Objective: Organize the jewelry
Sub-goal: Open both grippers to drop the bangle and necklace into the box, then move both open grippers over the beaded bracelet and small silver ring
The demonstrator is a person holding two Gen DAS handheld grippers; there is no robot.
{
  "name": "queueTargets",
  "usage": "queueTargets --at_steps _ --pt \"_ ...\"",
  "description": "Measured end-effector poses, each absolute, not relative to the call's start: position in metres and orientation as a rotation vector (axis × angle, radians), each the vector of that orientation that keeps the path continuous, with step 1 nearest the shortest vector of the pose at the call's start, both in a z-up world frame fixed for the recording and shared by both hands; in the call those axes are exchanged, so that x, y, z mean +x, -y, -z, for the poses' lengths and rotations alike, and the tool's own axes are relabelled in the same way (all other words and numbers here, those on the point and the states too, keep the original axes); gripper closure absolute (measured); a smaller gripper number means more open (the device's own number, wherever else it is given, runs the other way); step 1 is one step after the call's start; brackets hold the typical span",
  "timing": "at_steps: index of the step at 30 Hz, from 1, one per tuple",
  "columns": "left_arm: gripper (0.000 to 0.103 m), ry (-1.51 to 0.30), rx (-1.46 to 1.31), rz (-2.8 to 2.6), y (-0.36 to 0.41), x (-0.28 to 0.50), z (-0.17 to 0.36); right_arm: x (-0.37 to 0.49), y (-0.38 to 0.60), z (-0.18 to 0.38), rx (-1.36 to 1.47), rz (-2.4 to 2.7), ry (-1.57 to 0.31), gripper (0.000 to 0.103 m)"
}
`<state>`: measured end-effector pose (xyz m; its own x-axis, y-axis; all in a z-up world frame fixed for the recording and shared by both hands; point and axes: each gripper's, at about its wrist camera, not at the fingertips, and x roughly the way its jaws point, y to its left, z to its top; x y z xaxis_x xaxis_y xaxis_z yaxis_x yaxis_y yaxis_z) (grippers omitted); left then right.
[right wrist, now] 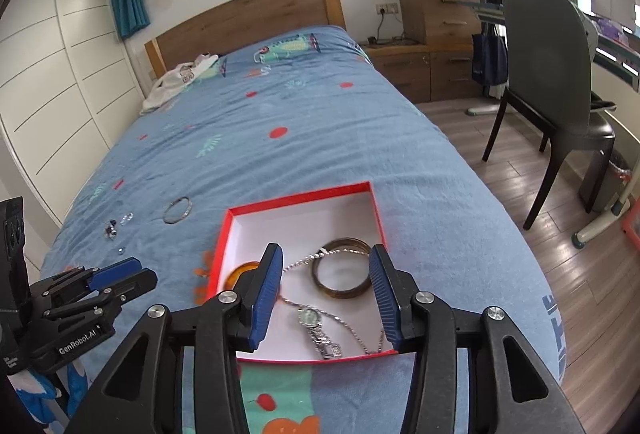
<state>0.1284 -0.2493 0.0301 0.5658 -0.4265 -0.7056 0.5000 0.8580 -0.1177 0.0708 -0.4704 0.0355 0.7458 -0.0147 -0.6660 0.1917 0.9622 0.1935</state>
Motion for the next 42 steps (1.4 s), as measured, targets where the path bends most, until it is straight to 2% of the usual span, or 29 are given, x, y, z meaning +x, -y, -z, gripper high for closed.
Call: queueTargets --at_steps 4,11,23,33,42 --pt "0.071 -0.77 0.091 0.511 0.221 0.113 -0.048 0.061 0.453 -0.051 0.244 0.093 -0.696 0.058" --pt "0.064 -0.759 0.089 0.453 0.176 0.089 -0.061 0.044 0.422 -0.072 0.227 0.057 -0.667 0.058" --pt "0.063 -0.739 0.022 0.307 0.071 0.074 -0.069 0.039 0.369 -0.096 0.184 -0.012 -0.638 0.058" --pt "0.062 -0.727 0.001 0.17 -0.013 0.072 -0.065 0.052 0.327 -0.094 0.15 -0.076 -0.655 0.058" --pt "0.062 -0.738 -0.017 0.103 -0.05 0.082 -0.055 0.073 0.301 -0.08 0.136 -0.12 -0.692 0.058"
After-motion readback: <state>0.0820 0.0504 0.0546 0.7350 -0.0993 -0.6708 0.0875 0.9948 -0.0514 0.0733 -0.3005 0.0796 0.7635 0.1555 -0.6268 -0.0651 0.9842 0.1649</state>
